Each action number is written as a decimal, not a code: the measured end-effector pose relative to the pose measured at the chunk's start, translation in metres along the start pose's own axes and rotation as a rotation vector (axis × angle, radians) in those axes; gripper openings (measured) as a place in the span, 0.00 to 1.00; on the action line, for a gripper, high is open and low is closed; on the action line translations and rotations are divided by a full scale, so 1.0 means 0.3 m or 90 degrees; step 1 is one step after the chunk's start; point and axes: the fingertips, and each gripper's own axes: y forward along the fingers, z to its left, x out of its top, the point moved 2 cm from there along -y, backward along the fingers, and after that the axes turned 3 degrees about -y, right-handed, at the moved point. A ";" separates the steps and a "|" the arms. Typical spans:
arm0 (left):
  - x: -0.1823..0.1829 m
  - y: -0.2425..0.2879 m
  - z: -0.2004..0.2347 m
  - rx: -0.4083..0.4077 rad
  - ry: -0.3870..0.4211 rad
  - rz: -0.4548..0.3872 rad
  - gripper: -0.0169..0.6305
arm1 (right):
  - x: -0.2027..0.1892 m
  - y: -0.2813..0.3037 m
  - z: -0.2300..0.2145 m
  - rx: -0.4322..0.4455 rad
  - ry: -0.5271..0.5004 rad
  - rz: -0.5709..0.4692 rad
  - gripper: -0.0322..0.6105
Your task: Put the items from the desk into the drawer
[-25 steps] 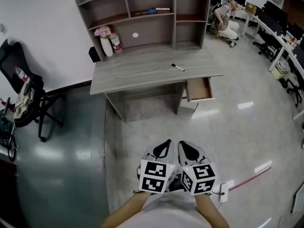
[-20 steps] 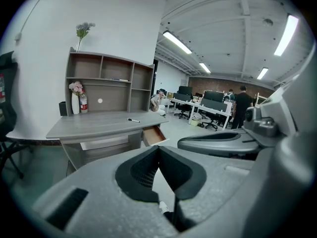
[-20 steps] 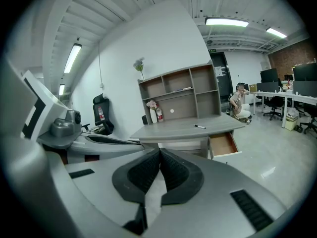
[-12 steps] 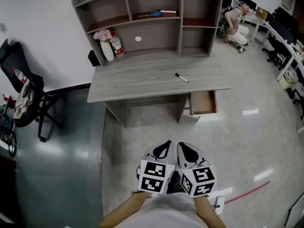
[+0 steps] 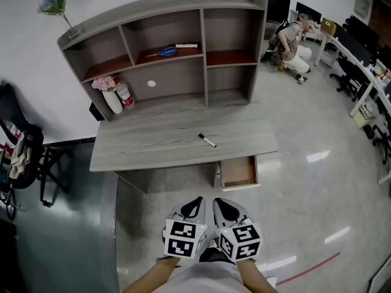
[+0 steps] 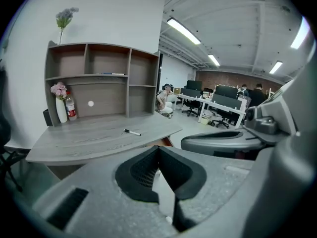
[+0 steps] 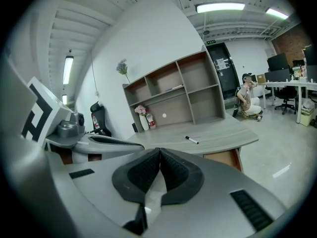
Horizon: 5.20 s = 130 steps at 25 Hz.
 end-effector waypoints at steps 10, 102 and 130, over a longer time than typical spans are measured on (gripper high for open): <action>0.127 0.193 0.000 0.025 -0.003 0.011 0.03 | 0.095 0.097 -0.207 0.029 -0.028 0.002 0.05; 0.046 0.737 0.104 -0.008 -0.065 0.119 0.03 | -0.265 0.439 -0.633 0.014 -0.131 0.269 0.10; -0.210 0.802 0.110 0.015 -0.099 0.167 0.03 | -0.614 0.665 -0.776 -0.038 -0.102 0.333 0.10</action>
